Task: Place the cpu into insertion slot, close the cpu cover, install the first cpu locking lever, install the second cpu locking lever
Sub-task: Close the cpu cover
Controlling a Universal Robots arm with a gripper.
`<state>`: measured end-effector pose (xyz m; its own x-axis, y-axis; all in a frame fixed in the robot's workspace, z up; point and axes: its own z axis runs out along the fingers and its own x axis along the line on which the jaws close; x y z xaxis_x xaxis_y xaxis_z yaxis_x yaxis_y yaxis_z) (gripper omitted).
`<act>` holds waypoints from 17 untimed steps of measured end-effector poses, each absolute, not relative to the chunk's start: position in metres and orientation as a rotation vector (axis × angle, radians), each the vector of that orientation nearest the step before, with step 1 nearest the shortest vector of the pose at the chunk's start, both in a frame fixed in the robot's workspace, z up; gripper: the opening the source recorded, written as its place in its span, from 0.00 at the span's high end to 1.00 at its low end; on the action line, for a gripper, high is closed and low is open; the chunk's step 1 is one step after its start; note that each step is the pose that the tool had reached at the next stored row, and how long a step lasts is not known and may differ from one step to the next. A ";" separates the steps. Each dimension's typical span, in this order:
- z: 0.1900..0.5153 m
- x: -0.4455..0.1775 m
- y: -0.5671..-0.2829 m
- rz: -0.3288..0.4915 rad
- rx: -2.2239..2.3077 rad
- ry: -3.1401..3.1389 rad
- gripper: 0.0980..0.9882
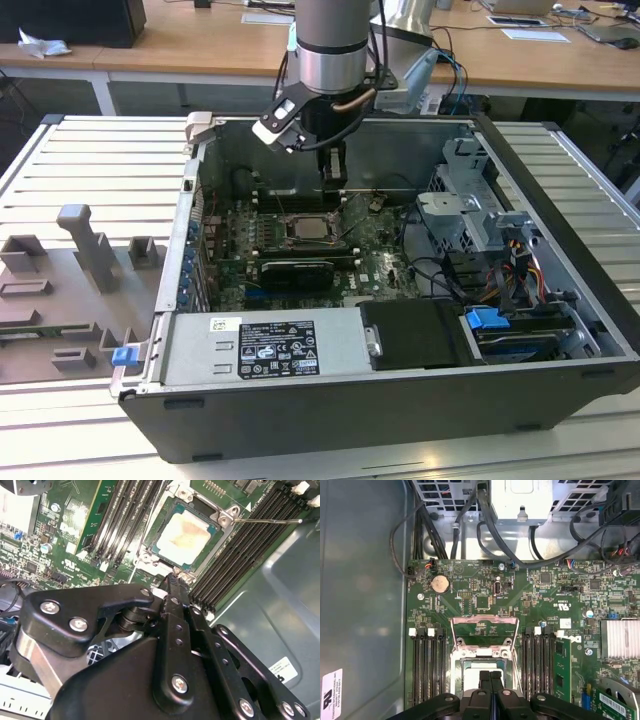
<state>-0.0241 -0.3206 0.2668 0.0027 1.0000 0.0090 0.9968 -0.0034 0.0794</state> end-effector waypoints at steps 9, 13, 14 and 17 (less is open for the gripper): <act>0.283 -0.023 -0.321 0.097 2.188 2.182 0.99; 0.283 -0.006 -0.321 0.090 2.192 2.185 0.99; 0.283 -0.002 -0.321 0.088 2.192 2.186 0.99; 0.280 0.008 -0.321 0.084 2.194 2.188 0.99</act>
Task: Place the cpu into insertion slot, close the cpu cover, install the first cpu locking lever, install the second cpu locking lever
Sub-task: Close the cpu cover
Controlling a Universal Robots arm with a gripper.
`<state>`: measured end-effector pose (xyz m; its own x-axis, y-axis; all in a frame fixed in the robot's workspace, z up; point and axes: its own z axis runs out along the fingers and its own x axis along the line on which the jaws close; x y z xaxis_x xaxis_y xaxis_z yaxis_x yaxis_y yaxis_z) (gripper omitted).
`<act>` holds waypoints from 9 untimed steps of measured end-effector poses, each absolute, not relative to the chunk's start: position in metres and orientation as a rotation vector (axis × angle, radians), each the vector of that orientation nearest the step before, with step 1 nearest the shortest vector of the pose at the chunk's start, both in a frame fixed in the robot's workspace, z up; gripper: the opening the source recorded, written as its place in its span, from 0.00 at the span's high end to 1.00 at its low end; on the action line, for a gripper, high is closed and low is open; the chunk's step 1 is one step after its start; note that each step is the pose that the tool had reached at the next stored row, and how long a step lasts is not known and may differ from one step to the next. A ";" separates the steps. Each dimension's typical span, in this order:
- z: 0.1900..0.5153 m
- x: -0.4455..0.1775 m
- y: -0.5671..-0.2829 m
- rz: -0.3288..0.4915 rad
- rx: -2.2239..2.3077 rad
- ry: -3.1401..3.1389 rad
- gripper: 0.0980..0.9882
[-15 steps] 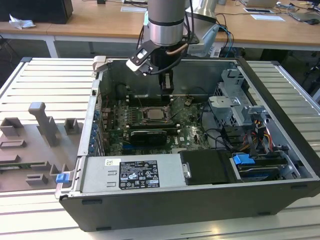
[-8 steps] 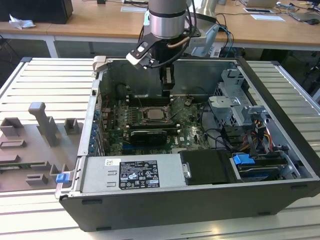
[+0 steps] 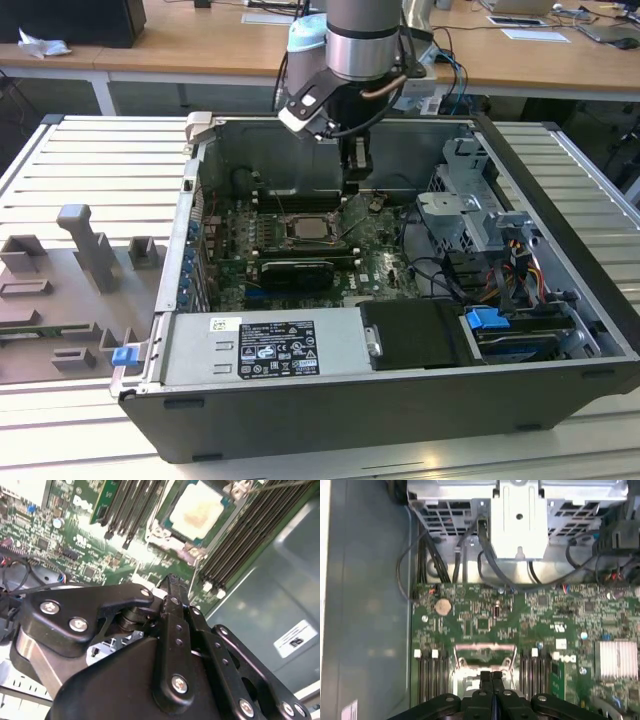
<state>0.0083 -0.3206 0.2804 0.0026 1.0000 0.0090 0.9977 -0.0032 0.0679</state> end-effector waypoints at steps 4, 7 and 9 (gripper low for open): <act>0.276 0.014 -0.321 0.084 2.177 2.206 0.99; 0.274 0.018 -0.320 0.083 2.175 2.209 0.99; 0.274 0.020 -0.320 0.083 2.175 2.209 0.99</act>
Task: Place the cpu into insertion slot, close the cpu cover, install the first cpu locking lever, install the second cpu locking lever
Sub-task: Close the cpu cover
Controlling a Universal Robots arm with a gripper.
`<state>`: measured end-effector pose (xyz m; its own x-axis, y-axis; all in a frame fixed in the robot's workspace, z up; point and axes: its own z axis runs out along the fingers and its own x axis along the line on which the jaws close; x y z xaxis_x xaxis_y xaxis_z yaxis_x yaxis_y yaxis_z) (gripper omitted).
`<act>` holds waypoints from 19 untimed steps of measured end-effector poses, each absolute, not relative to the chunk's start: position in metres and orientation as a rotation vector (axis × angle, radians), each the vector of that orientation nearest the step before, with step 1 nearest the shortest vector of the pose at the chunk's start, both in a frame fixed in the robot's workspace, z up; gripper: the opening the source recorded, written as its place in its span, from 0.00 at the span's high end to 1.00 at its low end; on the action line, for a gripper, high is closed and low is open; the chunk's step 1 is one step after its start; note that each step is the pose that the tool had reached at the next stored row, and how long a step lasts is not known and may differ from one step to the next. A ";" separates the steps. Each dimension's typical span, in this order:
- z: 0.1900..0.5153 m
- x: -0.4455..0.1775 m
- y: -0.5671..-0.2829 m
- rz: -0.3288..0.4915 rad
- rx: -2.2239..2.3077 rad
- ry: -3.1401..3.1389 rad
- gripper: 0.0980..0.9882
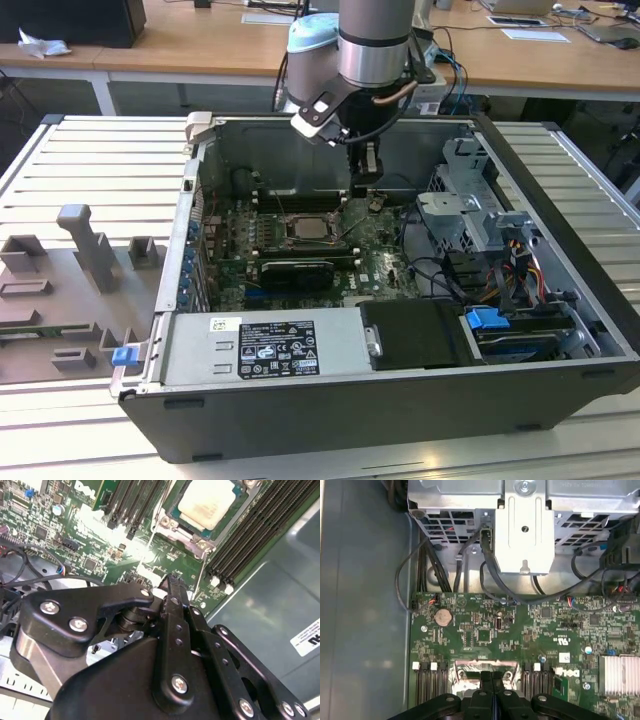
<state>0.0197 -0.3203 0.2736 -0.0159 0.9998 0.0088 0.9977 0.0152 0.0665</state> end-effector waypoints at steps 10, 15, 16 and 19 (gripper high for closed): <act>0.271 0.025 -0.320 0.082 2.174 2.209 0.99; 0.269 0.032 -0.320 0.073 2.175 2.209 0.99; 0.269 0.033 -0.320 0.071 2.176 2.210 0.99; 0.268 0.038 -0.319 0.069 2.174 2.214 0.99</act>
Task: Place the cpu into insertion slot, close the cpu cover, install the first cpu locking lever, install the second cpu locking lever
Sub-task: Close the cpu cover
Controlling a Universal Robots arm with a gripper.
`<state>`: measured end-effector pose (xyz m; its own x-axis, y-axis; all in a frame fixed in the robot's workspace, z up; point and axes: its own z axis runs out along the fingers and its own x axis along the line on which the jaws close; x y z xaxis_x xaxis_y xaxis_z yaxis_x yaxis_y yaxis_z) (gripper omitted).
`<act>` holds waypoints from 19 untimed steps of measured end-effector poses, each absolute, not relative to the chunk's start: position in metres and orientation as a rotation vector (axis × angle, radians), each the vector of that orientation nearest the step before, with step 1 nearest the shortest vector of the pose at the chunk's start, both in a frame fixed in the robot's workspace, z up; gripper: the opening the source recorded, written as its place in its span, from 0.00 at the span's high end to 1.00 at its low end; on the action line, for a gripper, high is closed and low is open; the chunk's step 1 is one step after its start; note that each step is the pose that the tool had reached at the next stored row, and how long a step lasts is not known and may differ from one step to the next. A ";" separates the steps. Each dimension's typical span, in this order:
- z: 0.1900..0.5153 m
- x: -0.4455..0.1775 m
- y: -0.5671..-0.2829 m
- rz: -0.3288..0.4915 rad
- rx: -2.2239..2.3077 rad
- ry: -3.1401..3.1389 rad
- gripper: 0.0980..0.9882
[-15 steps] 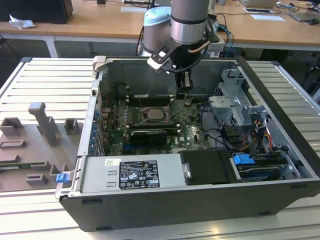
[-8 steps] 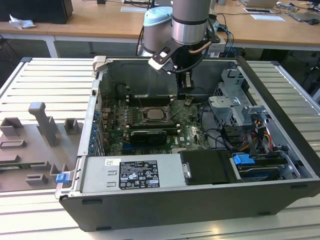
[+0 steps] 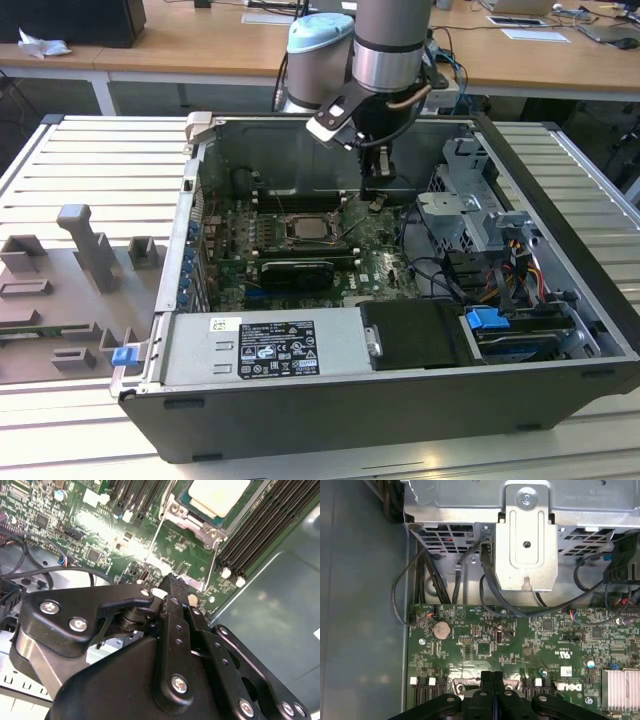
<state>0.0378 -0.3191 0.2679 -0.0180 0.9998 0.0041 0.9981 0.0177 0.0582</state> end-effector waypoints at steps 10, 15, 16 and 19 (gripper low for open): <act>0.260 0.051 -0.315 0.057 2.174 2.226 0.99; 0.254 0.052 -0.314 0.051 2.176 2.229 0.99; 0.254 0.051 -0.314 0.050 2.176 2.229 0.99; 0.254 0.047 -0.314 0.051 2.176 2.229 0.99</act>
